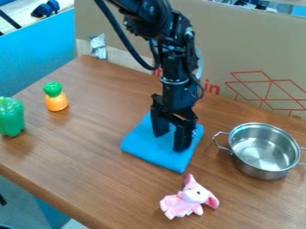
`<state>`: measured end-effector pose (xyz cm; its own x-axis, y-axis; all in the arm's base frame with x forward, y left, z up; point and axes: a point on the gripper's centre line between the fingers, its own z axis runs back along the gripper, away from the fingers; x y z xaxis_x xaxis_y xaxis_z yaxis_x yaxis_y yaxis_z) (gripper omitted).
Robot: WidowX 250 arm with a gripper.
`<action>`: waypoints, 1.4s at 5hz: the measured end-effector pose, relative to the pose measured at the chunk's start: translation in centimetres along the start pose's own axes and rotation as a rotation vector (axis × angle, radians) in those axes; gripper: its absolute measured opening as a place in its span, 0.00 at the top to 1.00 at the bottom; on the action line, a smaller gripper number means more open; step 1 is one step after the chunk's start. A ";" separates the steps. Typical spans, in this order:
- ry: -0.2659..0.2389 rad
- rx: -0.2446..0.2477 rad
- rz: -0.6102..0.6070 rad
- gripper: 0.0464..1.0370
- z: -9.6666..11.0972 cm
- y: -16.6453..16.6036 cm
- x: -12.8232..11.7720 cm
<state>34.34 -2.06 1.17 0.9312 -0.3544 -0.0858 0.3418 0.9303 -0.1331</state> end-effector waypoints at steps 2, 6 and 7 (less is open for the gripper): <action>-0.002 0.015 -0.045 0.03 0.7 4.7 -0.1; 0.001 0.094 -0.015 0.03 2.8 10.1 -3.2; -0.072 0.077 -0.016 0.04 2.9 9.6 -3.7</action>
<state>34.57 8.47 3.11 0.9313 -0.3640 -0.0125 0.3627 0.9301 -0.0575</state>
